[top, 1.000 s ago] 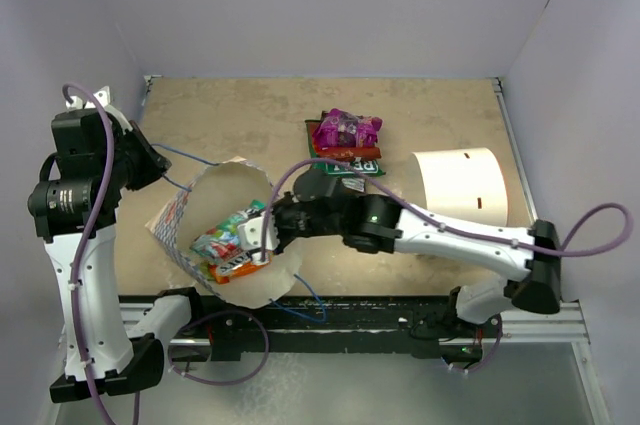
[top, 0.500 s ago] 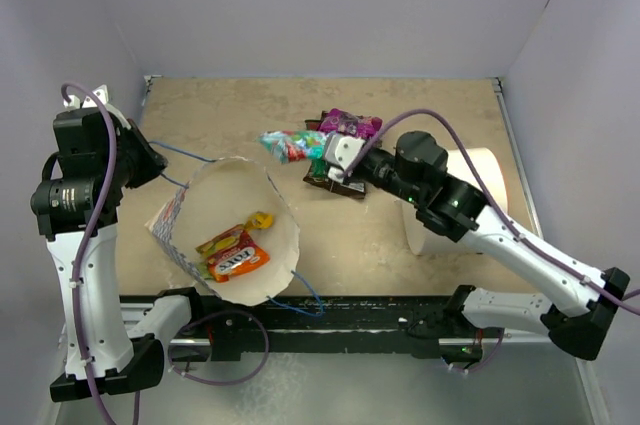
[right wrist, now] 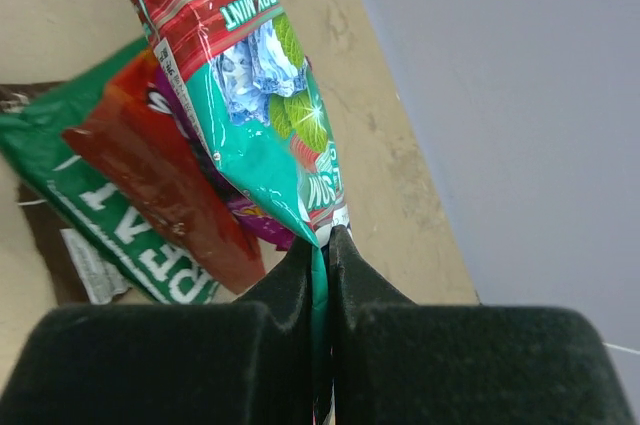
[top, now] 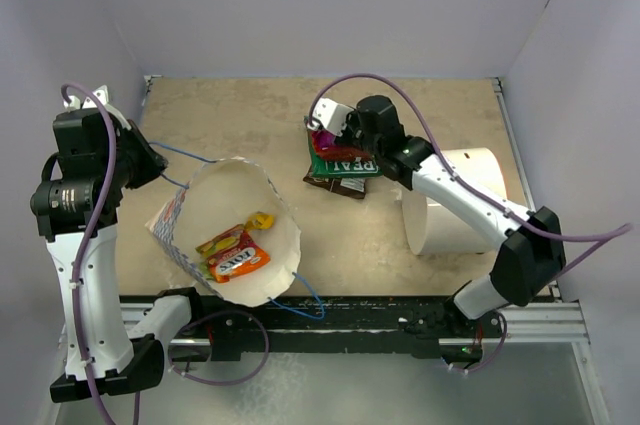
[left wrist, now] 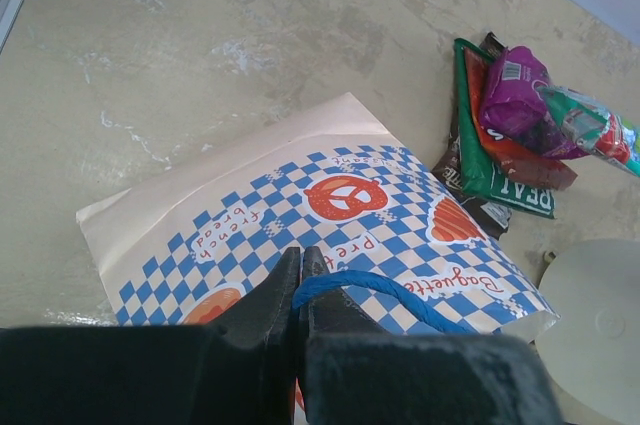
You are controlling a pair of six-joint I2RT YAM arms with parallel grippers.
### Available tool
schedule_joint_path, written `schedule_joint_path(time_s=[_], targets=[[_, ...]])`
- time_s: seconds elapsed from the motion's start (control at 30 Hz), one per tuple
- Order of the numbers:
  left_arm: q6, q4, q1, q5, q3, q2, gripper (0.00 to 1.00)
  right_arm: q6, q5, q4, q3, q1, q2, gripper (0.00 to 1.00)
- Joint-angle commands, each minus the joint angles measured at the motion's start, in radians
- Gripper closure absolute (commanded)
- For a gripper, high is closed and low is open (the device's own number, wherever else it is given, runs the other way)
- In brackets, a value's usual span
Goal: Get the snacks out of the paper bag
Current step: Place the snack at the center of the board.
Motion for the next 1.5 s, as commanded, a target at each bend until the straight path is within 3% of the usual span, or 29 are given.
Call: schedule_joint_path(time_s=[0.0,0.13,0.6,1.2,1.33,1.47], targets=[[0.002,0.031,-0.001,0.012,0.006,0.000,1.00,-0.092,0.082,0.134,0.045,-0.018,0.027,1.00],[0.005,0.029,-0.001,0.010,0.017,0.009,1.00,-0.101,0.066,0.165,0.034,-0.029,0.053,1.00],[-0.001,0.045,-0.003,0.036,0.016,0.037,1.00,-0.237,0.026,0.515,-0.191,-0.044,0.091,1.00],[0.003,0.046,-0.004,0.021,0.001,0.033,1.00,-0.223,-0.025,0.416,-0.336,-0.045,0.034,0.99],[0.002,0.051,-0.005,0.027,-0.003,0.035,1.00,-0.230,-0.041,0.378,-0.326,-0.044,0.034,0.93],[0.002,0.050,-0.006,0.026,-0.005,0.033,1.00,-0.222,-0.072,0.338,-0.324,-0.043,0.027,0.75]])
